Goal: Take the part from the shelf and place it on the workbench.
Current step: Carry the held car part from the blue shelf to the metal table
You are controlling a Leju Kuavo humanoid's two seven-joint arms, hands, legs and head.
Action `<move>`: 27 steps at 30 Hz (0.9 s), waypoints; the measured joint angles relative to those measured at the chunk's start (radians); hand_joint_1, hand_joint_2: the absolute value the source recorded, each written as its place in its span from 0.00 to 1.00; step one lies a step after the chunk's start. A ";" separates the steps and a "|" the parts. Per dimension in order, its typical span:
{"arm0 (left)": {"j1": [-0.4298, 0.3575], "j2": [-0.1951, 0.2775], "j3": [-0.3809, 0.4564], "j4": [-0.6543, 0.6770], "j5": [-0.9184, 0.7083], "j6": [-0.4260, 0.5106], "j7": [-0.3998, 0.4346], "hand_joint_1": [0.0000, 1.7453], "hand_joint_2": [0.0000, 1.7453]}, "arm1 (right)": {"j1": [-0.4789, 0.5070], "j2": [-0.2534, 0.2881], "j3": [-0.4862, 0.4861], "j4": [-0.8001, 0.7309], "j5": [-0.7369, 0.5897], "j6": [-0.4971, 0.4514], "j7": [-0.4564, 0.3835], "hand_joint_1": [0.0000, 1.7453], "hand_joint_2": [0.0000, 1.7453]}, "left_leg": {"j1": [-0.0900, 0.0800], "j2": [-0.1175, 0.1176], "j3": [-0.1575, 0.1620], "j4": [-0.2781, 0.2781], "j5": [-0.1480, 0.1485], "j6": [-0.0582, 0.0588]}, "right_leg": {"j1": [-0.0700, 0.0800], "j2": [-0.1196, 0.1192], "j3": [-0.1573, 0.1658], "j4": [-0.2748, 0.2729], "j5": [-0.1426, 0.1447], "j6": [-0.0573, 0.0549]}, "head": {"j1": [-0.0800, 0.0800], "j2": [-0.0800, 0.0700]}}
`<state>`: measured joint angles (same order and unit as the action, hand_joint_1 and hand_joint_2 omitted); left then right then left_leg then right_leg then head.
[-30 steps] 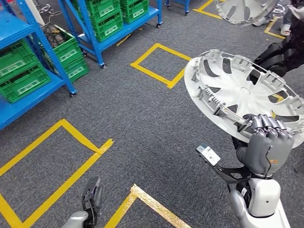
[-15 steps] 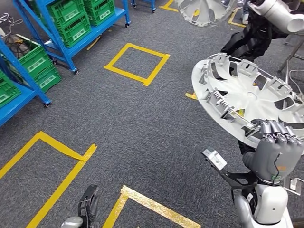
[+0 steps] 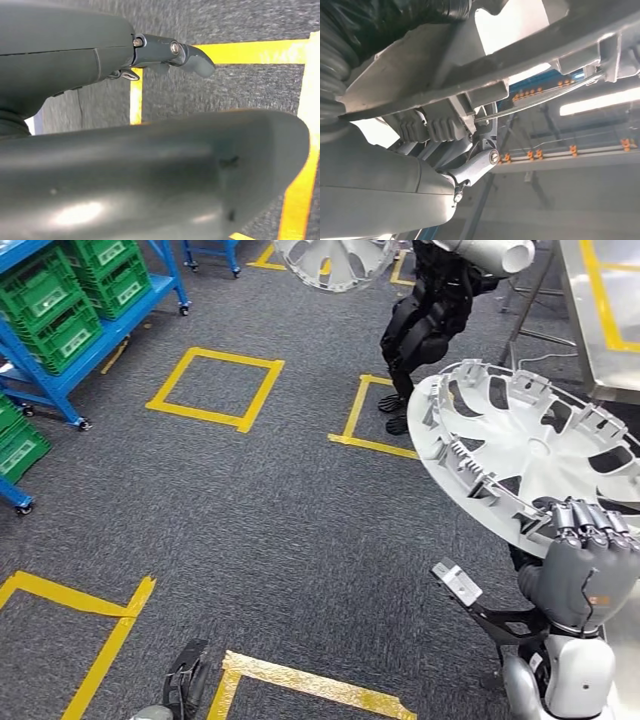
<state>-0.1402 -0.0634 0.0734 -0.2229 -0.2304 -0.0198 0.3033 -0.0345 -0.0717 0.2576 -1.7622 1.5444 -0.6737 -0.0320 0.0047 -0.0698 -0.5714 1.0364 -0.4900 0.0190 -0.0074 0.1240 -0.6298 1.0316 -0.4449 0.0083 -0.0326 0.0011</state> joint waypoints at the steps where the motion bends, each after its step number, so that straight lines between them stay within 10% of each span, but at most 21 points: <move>1: 0.000 0.000 -0.001 0.000 0.000 0.000 0.000 0.00 0.00 | 0.001 0.000 -0.001 -0.001 0.000 0.000 0.000 1.00 1.00 | -0.001 0.006 0.003 -0.008 -0.002 0.000 | -0.002 0.012 -0.005 -0.001 0.004 0.007 | -0.001 0.000; 4: -0.003 -0.005 -0.002 0.000 -0.001 -0.001 0.000 0.00 0.00 | 0.003 0.000 -0.004 -0.002 0.000 0.000 0.000 1.00 1.00 | 0.005 0.040 0.011 -0.029 0.006 0.006 | -0.001 -0.024 -0.028 0.020 -0.011 0.023 | 0.002 0.000; 6: -0.002 -0.005 -0.002 0.000 -0.002 -0.001 -0.001 0.00 0.00 | 0.002 0.001 -0.004 -0.003 0.000 0.000 0.000 1.00 1.00 | 0.005 0.065 0.014 -0.036 0.010 0.010 | 0.001 -0.091 -0.075 0.115 -0.064 0.032 | 0.009 0.000; 9: 0.003 -0.006 -0.002 0.001 -0.003 -0.002 -0.001 0.00 0.00 | 0.001 0.001 -0.003 -0.002 0.000 0.000 0.005 1.00 1.00 | 0.005 0.107 0.014 -0.035 0.009 0.010 | -0.010 -0.119 -0.141 0.259 -0.113 0.046 | 0.012 0.000; 12: 0.001 -0.010 -0.003 0.001 -0.004 -0.003 -0.003 0.00 0.00 | 0.000 0.001 -0.003 -0.002 0.000 0.000 0.014 1.00 1.00 | 0.006 0.143 0.017 -0.032 0.002 0.000 | -0.017 -0.157 -0.064 0.122 -0.042 0.056 | 0.012 0.000; 15: 0.000 -0.011 -0.003 0.001 -0.006 -0.004 -0.006 0.00 0.00 | -0.003 0.001 -0.002 -0.002 0.000 0.000 0.017 1.00 1.00 | -0.002 0.170 0.018 -0.023 -0.008 -0.017 | -0.009 -0.197 0.003 0.001 -0.015 0.041 | 0.010 0.000; 18: -0.001 -0.013 -0.003 0.001 -0.007 -0.004 -0.008 0.00 0.00 | -0.002 0.001 -0.002 -0.002 0.000 0.000 0.018 1.00 1.00 | 0.000 0.185 0.022 -0.020 -0.016 -0.030 | -0.005 -0.162 -0.001 0.002 -0.011 0.016 | 0.008 0.000; 23: 0.001 -0.015 -0.003 0.002 -0.008 -0.004 -0.012 0.00 0.00 | -0.007 0.001 0.002 -0.002 0.000 0.000 0.020 1.00 1.00 | 0.005 0.079 -0.086 0.228 -0.147 -0.033 | -0.006 -0.101 -0.001 -0.002 -0.006 -0.006 | -0.001 0.000; 25: 0.004 -0.016 -0.003 0.002 -0.008 -0.004 -0.012 0.00 0.00 | -0.007 0.001 0.002 -0.002 0.000 0.000 0.020 1.00 1.00 | 0.003 0.073 -0.105 0.261 -0.137 -0.026 | -0.001 -0.070 -0.001 -0.001 -0.005 -0.008 | -0.001 0.000; 27: 0.004 -0.016 -0.003 0.003 -0.008 -0.004 -0.014 0.00 0.00 | -0.008 0.001 0.003 -0.002 0.000 0.000 0.021 1.00 1.00 | 0.000 0.052 -0.060 0.153 -0.063 -0.012 | 0.001 -0.039 0.002 -0.001 -0.004 -0.009 | -0.001 0.000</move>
<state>-0.1363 -0.0792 0.0702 -0.2201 -0.2381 -0.0237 0.2897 -0.0421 -0.0706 0.2602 -1.7643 1.5446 -0.6737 -0.0114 0.0050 -0.0181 -0.6311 1.1892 -0.5534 0.0068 -0.0060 0.0849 -0.6278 1.0310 -0.4489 -0.0003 -0.0334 0.0011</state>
